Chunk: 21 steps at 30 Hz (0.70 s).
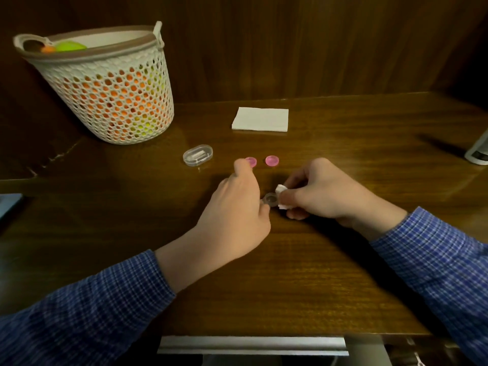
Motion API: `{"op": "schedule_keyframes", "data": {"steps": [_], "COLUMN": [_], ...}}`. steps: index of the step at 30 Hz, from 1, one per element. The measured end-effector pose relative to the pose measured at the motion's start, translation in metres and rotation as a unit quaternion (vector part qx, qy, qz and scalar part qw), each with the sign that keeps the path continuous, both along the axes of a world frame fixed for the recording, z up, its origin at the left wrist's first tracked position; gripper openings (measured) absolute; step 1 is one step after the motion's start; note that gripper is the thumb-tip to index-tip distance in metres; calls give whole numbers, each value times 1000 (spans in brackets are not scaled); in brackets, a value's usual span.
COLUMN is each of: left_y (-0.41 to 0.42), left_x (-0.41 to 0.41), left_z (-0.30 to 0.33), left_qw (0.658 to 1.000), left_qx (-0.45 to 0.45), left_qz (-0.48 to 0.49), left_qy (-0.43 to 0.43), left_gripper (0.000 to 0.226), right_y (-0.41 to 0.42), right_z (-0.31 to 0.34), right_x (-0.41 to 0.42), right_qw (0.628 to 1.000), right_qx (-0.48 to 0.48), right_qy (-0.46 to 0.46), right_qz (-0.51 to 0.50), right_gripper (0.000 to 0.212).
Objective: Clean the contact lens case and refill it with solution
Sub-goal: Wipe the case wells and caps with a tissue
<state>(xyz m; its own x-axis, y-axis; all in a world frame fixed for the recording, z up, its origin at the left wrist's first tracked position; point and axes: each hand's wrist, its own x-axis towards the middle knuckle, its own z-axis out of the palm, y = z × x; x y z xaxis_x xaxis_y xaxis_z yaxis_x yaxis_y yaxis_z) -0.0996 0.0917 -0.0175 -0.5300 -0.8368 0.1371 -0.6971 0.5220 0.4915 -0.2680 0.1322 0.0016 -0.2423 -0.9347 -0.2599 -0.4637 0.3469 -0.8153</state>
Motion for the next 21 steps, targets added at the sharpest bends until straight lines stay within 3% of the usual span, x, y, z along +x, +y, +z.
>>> {"op": "schedule_keyframes", "data": {"steps": [7, 9, 12, 17, 21], "left_y": [-33, -53, -90, -111, -116], "left_x": [12, 16, 10, -15, -21], "left_z": [23, 33, 36, 2, -10], "left_qw": [981, 978, 993, 998, 999], "left_qx": [119, 159, 105, 46, 8], "left_qz": [-120, -115, -43, -29, -34], "left_qy": [-94, -67, 35, -19, -6], "left_gripper": [72, 65, 49, 70, 47], "right_y": [-17, -20, -22, -22, -22], "right_z": [-4, -8, -7, -8, -11], "right_x": [-37, -41, -44, -44, -47], "right_qw": [989, 986, 977, 975, 977], "right_qx": [-76, -75, -75, -84, -95], "right_qy": [-19, -59, -132, -144, -152], "right_qz": [-128, -140, -152, -145, -119], "right_gripper": [16, 15, 13, 13, 14]}}
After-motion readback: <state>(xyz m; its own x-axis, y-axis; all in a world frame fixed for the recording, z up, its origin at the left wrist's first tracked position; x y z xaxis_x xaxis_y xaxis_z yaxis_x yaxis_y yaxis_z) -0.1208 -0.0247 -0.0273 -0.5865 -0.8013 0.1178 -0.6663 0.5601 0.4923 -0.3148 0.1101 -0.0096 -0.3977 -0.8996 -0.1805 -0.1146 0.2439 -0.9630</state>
